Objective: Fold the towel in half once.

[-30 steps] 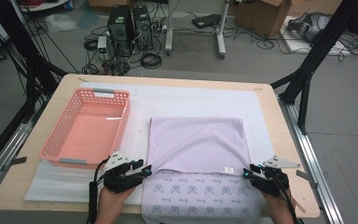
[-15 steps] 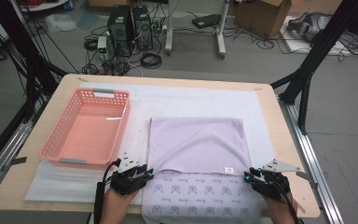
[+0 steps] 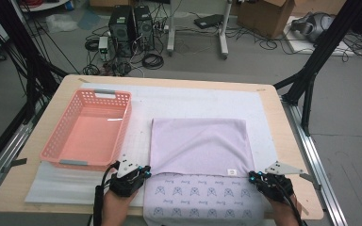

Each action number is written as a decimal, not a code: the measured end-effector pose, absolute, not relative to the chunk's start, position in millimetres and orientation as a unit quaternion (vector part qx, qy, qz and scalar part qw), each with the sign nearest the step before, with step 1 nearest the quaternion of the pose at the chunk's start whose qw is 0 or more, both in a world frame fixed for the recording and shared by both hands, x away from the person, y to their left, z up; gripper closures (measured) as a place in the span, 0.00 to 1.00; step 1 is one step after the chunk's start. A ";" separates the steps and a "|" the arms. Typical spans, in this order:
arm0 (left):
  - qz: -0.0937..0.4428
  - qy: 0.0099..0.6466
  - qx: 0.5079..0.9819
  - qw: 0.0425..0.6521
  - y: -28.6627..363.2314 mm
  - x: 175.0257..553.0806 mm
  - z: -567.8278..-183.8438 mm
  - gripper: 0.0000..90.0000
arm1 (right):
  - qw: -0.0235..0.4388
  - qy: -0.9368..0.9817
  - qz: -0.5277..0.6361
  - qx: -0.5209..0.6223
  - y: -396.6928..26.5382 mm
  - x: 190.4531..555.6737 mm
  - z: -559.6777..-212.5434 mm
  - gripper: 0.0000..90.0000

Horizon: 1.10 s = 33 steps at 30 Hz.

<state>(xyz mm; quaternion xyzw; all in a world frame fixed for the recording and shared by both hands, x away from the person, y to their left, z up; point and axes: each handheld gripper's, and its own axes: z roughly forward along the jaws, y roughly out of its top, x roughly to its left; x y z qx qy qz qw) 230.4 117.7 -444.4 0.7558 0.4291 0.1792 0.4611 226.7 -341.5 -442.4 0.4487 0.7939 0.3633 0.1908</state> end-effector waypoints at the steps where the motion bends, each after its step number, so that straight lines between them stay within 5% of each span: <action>1: 0.176 0.428 0.755 0.465 118.8 229.8 -443.3 0.97 | 0.191 0.793 0.365 0.449 -342.3 226.1 -441.3 0.95; 33: 0.104 0.399 0.767 0.492 141.9 144.3 -428.9 0.97 | 0.158 0.798 0.405 0.417 -360.8 113.2 -409.3 0.95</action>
